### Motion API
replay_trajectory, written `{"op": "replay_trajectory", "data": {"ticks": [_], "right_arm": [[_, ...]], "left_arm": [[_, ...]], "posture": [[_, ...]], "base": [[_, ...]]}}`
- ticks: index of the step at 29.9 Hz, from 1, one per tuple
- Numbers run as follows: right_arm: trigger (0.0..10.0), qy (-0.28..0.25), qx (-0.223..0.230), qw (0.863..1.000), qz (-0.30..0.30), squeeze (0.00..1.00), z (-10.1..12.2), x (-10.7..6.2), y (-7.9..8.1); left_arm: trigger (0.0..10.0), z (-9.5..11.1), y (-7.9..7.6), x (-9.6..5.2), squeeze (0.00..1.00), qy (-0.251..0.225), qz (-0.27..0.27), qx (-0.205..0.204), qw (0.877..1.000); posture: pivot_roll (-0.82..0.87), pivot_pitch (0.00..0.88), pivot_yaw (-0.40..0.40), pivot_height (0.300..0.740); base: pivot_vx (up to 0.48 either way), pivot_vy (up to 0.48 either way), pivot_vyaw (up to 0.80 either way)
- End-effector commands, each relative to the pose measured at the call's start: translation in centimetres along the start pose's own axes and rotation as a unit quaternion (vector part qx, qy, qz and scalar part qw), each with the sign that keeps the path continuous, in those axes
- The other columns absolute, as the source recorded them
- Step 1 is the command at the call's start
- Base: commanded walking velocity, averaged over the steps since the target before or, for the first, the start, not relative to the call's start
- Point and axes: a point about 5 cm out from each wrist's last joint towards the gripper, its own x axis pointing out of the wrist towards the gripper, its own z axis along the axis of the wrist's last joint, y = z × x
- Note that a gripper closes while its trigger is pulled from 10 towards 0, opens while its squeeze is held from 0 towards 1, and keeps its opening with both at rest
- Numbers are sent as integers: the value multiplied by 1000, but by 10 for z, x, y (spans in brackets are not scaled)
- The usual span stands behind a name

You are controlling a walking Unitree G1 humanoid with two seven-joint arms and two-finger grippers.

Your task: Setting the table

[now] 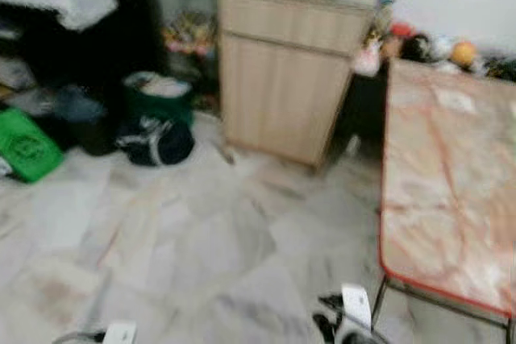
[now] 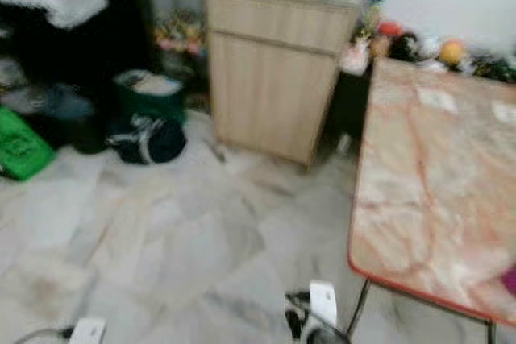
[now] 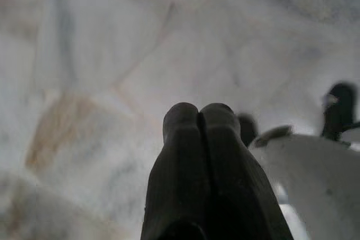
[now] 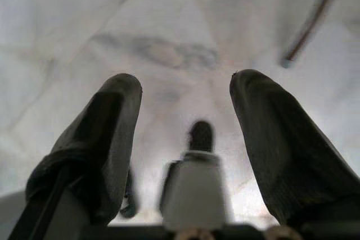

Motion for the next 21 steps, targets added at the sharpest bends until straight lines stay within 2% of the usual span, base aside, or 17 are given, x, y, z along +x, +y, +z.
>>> {"op": "replay_trajectory", "data": {"ticks": [1,8,21], "right_arm": [[10000,4,-4,1000,2,0,-1,0,2],[10000,7,-3,1000,0,0,-4,0,0],[10000,13,-3,1000,-4,0,-9,-1,-3]], "left_arm": [[10000,-12,6,-3,0,16,2,-1,1000],[10000,-10,7,-3,0,15,0,-2,1000],[10000,-2,-11,2,0,9,-6,-9,1000]], "posture": [[80,0,-38,740],[75,0,-37,740],[74,0,-38,740]], "base": [[0,0,-750],[0,0,-751],[0,0,-750]]}}
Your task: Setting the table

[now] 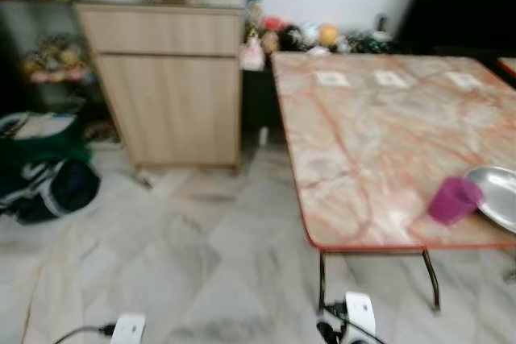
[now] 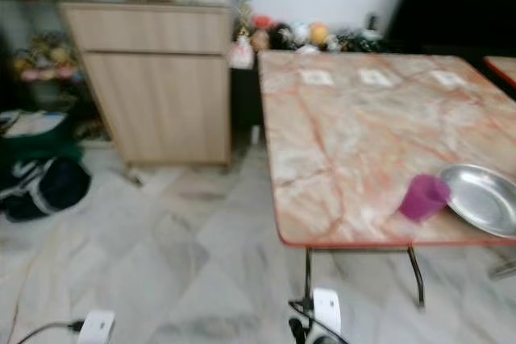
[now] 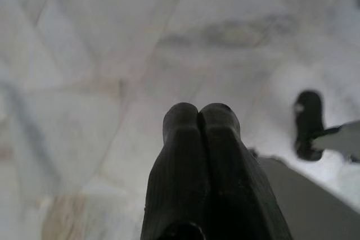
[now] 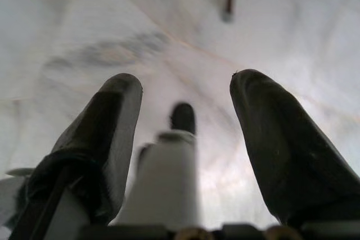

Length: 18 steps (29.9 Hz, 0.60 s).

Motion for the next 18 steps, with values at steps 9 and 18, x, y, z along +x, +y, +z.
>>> {"op": "replay_trajectory", "data": {"ticks": [9,18], "right_arm": [[10000,-3,-3,1000,6,0,3,1,5],[10000,-14,-1,1000,2,0,6,1,4]], "left_arm": [[10000,-22,17,-8,0,28,14,-2,1000],[10000,-27,32,-13,0,32,23,10,999]], "posture": [[76,0,-40,740],[78,0,-41,740]], "base": [[0,0,-750],[0,-42,-250]]}}
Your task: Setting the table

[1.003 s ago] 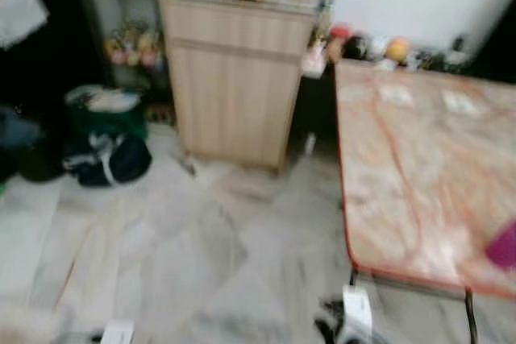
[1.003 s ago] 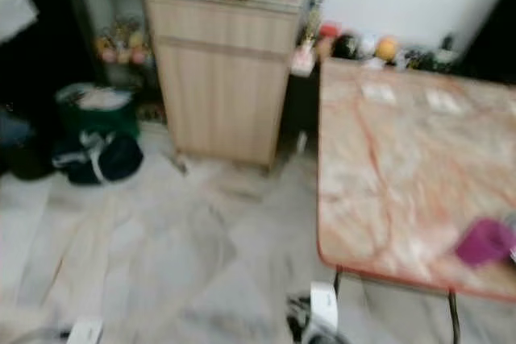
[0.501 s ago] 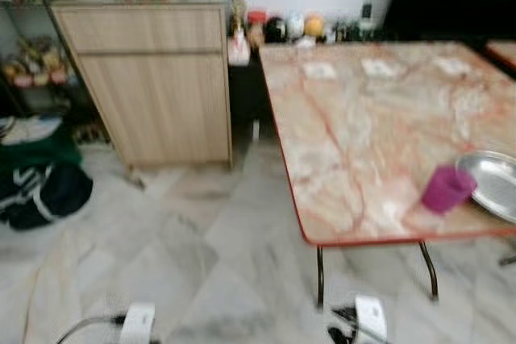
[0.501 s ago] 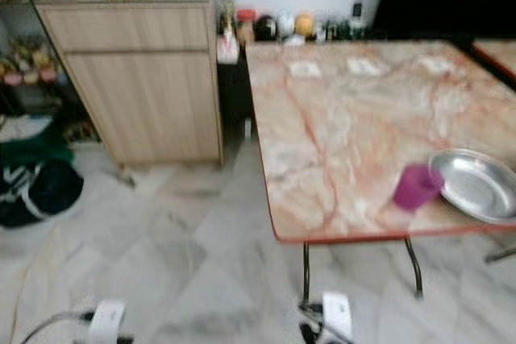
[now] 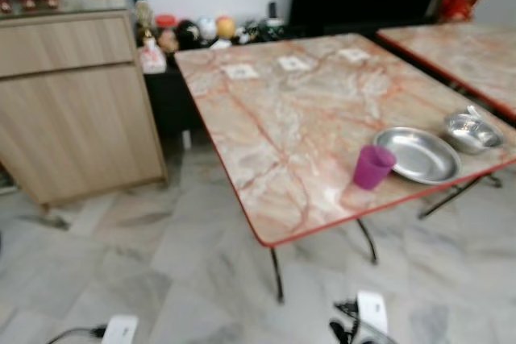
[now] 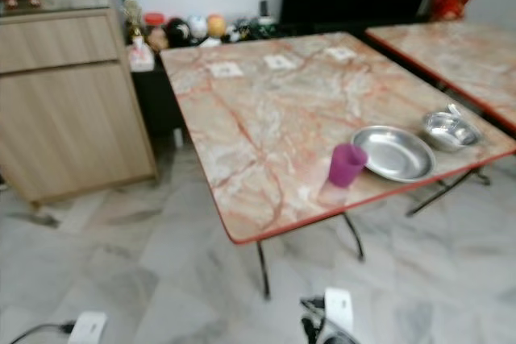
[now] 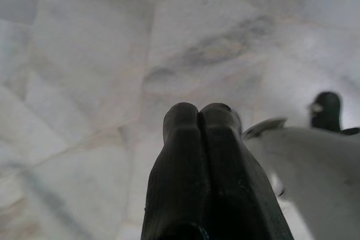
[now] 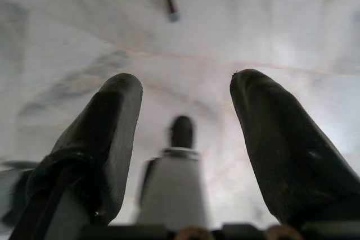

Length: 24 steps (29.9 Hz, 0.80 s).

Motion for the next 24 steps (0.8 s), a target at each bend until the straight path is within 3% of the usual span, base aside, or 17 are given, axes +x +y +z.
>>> {"op": "replay_trajectory", "data": {"ticks": [1,6,9,11,18,24], "right_arm": [[10000,-1,-2,1000,-8,0,1,-1,-7],[10000,-3,0,1000,-8,0,2,-1,-6],[10000,-5,-1,1000,-7,0,2,0,-5],[10000,-7,-2,1000,-5,0,3,0,-3],[10000,-8,-2,1000,-4,0,3,0,-1],[10000,-8,-6,1000,-2,0,3,0,-1]], "left_arm": [[10000,-5,-8,1,0,10,-7,2,1000],[10000,-4,-38,5,0,6,-25,5,1000],[10000,0,-46,7,0,3,-29,6,1000],[10000,2,-48,8,0,1,-29,7,1000],[10000,6,-46,8,0,-1,-28,8,1000],[10000,5,-41,7,0,-1,-26,9,1000]], "posture": [[78,0,-41,740],[79,0,-39,740],[79,0,-38,740],[78,0,-37,740],[75,0,-31,740],[74,0,-30,740]], "base": [[0,-480,0],[0,-480,0],[0,-480,0],[0,-480,0],[0,0,0],[0,-320,0]]}}
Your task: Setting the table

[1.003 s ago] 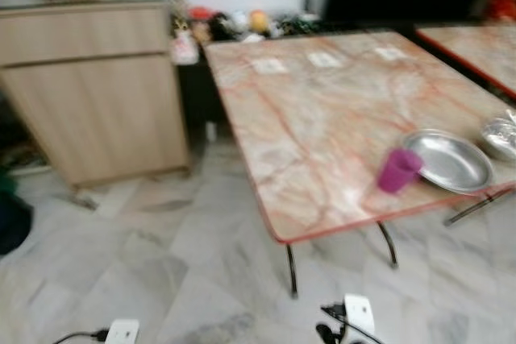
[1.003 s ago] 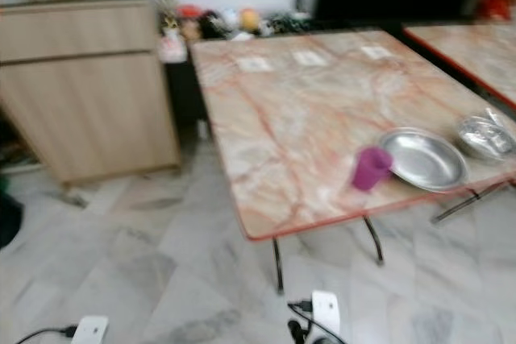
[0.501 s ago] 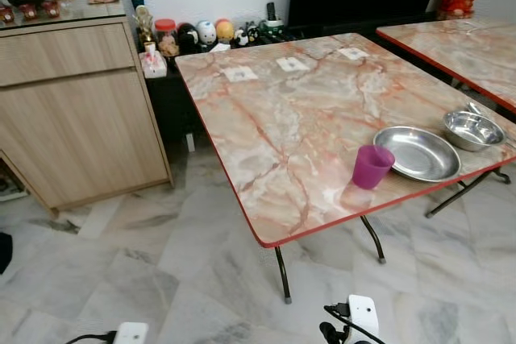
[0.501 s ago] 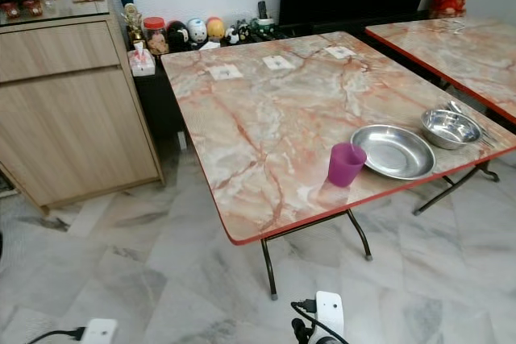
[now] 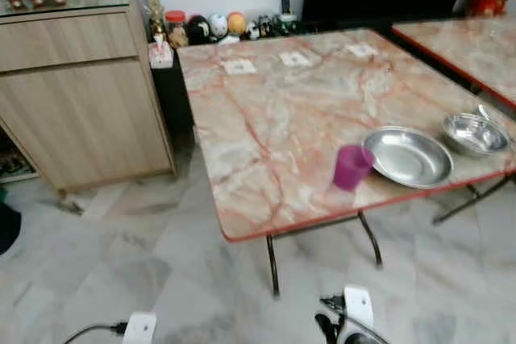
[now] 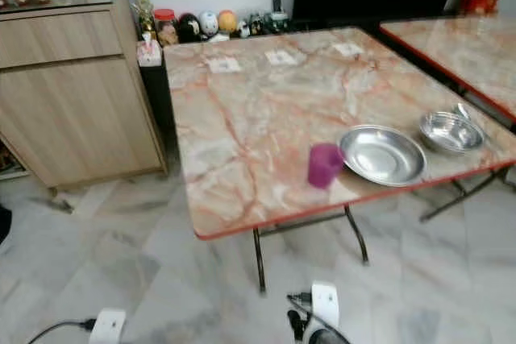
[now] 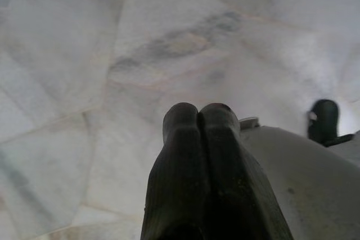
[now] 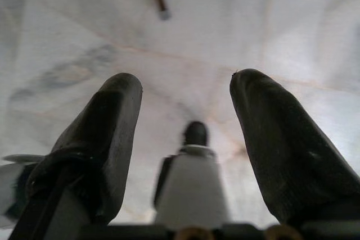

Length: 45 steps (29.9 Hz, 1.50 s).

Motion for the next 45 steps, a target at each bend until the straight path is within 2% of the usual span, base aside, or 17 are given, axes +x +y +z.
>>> {"op": "replay_trajectory", "data": {"ticks": [1,7,15,21,25,34,38,45], "right_arm": [[10000,-5,-5,1000,2,0,3,1,2],[10000,-9,-17,1000,9,0,4,1,3],[10000,-18,-16,1000,12,0,8,1,3],[10000,-29,0,999,12,0,14,2,4],[10000,-32,1,999,10,0,16,2,4],[10000,-39,0,999,4,0,20,2,2],[10000,-38,-3,999,5,0,20,2,2],[10000,-40,-21,999,12,0,21,2,4]], "left_arm": [[10000,-5,2,-1,0,12,-3,9,1000],[10000,-8,1,-2,0,13,-5,10,1000],[10000,-8,-1,-1,0,13,-7,12,1000],[10000,-6,-2,-1,0,11,-7,12,1000],[10000,-6,-2,-1,0,11,-7,11,1000],[10000,-4,-3,0,0,10,-9,1,1000],[10000,-3,-3,0,0,8,-9,10,1000],[10000,-2,-3,0,0,8,-8,11,1000]], "posture": [[73,0,-28,740],[72,0,-27,740],[73,0,-27,740],[73,0,-27,740],[71,0,-26,740],[67,0,-33,740],[69,0,-35,740],[71,0,-38,740]], "base": [[0,0,0],[0,-240,0],[0,-480,636],[0,0,0],[0,-480,0],[0,0,0],[0,0,0],[0,-480,114]]}}
